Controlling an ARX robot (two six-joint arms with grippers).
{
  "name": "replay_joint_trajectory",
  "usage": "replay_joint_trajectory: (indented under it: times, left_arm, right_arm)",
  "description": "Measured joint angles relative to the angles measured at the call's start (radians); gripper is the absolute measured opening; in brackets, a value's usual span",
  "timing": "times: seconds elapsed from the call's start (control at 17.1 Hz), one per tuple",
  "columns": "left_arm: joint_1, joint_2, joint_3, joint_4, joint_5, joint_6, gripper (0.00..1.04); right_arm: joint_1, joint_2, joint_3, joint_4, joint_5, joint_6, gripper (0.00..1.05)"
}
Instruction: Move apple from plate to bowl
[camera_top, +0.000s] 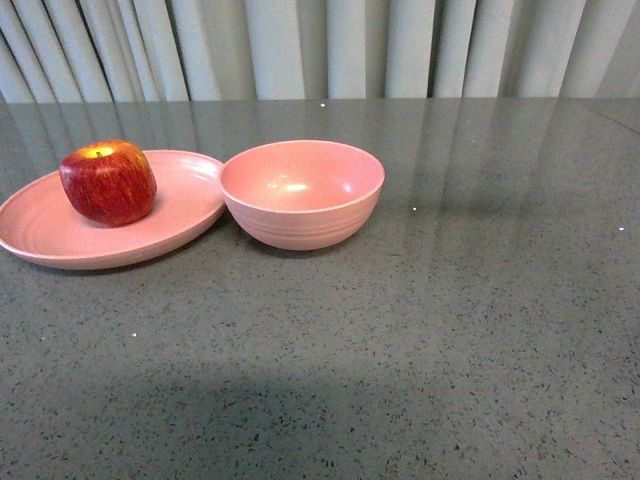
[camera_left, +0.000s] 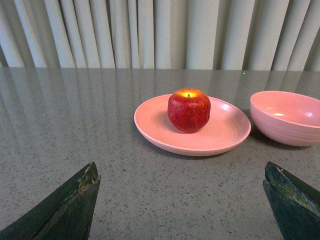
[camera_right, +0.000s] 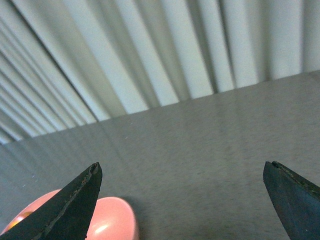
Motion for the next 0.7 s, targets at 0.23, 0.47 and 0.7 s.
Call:
replay_joint_trajectory:
  times: [0.23,0.47,0.7]
  left_arm:
    - [0.000,0.000,0.000,0.000,0.000,0.000,0.98]
    - [0.000,0.000,0.000,0.000,0.000,0.000,0.98]
    - [0.000,0.000,0.000,0.000,0.000,0.000,0.98]
  right_arm:
    - [-0.148,-0.298,-0.311,0.063,0.000,-0.041,0.98]
    - [-0.243,-0.565,-0.497,-0.015,-0.047,-0.067,0.98]
    - [-0.272,-0.777,-0.584,-0.113,-0.043,-0.172,0.83]
